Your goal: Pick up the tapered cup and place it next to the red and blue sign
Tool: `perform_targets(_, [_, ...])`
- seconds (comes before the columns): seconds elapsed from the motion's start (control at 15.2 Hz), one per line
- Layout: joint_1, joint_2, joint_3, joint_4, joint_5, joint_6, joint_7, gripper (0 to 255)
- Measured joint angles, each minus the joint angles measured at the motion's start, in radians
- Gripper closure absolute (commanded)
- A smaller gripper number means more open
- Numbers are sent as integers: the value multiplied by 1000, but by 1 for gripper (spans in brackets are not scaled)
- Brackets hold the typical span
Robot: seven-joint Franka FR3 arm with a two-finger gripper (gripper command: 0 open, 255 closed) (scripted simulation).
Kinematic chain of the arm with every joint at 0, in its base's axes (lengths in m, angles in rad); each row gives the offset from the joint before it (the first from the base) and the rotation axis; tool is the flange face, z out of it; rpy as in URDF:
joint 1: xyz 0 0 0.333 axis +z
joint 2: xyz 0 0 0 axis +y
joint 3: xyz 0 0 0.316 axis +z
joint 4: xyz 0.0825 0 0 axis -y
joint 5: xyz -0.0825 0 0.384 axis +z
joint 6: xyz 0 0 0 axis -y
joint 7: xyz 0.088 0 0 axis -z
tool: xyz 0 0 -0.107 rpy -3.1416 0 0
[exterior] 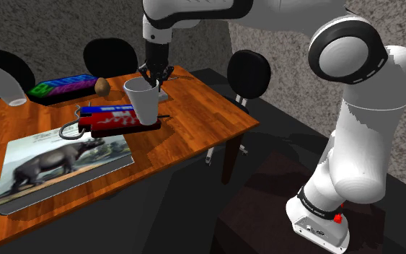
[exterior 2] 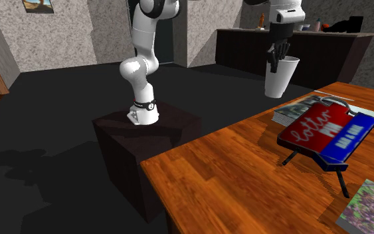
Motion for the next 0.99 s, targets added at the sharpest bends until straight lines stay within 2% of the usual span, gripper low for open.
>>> perform_targets(0.99, [3,6,2,-195,9,200,-26,255])
